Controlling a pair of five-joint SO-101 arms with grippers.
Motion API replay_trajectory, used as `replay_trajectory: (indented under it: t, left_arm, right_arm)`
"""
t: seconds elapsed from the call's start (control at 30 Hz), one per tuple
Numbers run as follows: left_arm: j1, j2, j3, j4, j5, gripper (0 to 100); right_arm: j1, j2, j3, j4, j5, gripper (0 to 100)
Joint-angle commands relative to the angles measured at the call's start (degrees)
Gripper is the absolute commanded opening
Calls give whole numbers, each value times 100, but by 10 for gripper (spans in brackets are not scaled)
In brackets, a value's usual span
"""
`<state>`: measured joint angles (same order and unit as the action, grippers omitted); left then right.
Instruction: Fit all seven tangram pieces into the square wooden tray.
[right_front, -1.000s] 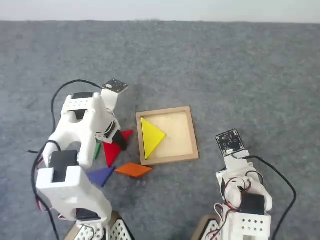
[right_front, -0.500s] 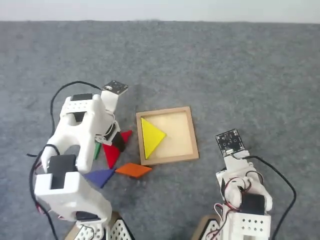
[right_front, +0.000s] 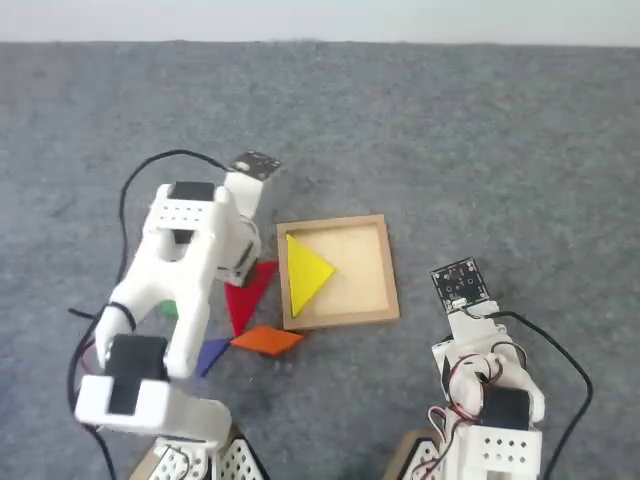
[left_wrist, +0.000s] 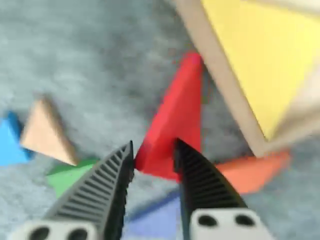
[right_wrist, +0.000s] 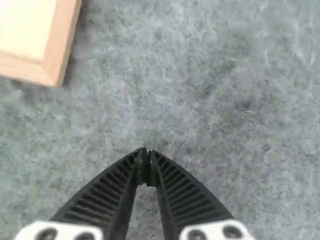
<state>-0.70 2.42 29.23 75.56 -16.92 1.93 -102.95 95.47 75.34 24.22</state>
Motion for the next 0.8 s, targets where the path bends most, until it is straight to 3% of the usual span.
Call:
replay_trajectory:
  t: [0.0, 0.47, 0.77]
  left_arm:
    - [510, -475, 215, 334, 167, 105]
    - [1266, -484, 259, 360, 422, 106]
    - [1125, -527, 330, 334, 536, 97]
  right_arm:
    - [-22, -92, 97, 4, 44, 8]
    - [-22, -92, 97, 4, 44, 8]
    - [-22, -92, 97, 4, 44, 8]
